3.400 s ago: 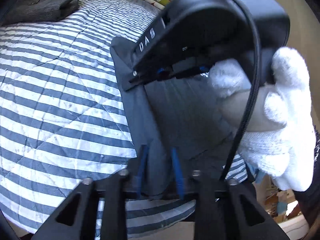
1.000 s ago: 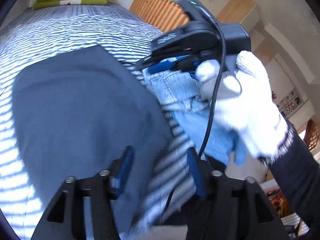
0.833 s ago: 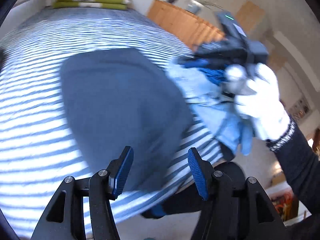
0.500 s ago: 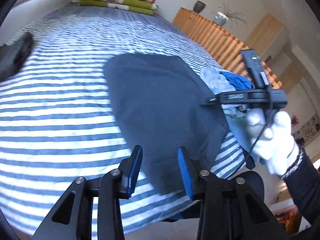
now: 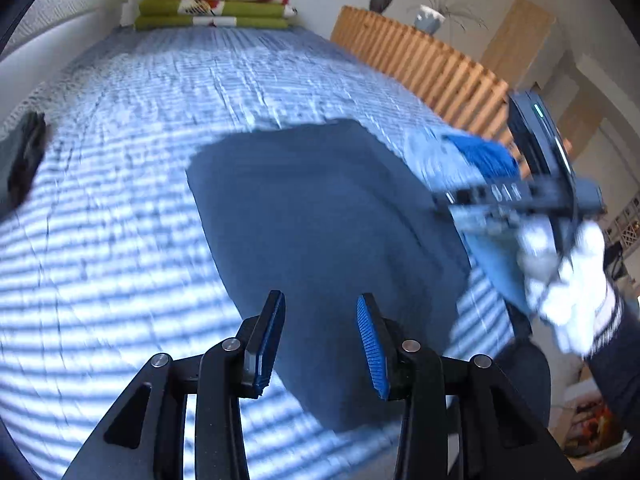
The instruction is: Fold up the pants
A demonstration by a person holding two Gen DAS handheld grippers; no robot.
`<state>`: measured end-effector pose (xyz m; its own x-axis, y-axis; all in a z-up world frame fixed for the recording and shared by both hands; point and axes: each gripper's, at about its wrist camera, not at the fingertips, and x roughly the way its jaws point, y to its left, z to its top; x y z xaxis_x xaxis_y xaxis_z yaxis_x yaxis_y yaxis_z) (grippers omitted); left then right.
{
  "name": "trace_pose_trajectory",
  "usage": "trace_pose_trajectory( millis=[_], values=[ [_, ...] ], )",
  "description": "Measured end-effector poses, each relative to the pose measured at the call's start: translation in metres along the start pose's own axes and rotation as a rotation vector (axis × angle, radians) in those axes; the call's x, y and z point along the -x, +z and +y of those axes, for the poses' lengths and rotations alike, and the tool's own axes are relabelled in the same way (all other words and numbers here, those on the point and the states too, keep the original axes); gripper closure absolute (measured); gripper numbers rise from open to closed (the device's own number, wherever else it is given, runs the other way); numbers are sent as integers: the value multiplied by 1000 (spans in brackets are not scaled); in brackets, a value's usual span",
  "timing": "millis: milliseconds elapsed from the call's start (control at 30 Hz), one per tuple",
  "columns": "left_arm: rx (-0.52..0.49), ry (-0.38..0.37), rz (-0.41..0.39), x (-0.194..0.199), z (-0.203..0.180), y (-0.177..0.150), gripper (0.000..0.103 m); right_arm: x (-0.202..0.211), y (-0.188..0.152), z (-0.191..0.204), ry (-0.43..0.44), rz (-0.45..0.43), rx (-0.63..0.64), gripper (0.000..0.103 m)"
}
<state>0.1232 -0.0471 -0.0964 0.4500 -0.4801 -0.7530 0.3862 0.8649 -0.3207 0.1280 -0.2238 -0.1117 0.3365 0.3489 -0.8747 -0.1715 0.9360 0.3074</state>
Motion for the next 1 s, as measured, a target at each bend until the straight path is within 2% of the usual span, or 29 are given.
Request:
trace_pose_trajectory(
  millis=[133,200,367,467,533,600,700,733,767,833,933,1000],
  values=[
    [32,-19,-7,-40,20,50,62,-8,7,-14,41,9,-48,76],
    [-1,29,-9,-66,25,68,62,-18,9,-15,33,12,-52,76],
    [71,92,32,-121,64,96,62,-41,13,-13,-21,53,5,77],
    [119,71,31,-122,77,105,63,-41,13,-13,-39,68,48,79],
    [93,118,-5,-106,76,106,60,-27,13,-9,-73,26,94,79],
    [104,127,-25,-85,78,104,44,-8,13,-11,-76,-57,130,75],
    [148,105,2,-61,82,91,41,4,19,-21,-99,-110,153,51],
    [163,91,24,-57,83,83,41,6,20,-25,-117,-117,157,51],
    [174,79,42,-50,79,74,41,5,24,-30,-143,-109,162,51],
    [222,46,85,-50,79,57,38,2,29,-37,-128,-78,152,51],
    [303,-10,136,-62,81,39,33,-12,41,-53,-22,11,111,51],
    [329,-4,152,-72,82,33,33,-25,49,-60,28,61,81,50]
  ],
)
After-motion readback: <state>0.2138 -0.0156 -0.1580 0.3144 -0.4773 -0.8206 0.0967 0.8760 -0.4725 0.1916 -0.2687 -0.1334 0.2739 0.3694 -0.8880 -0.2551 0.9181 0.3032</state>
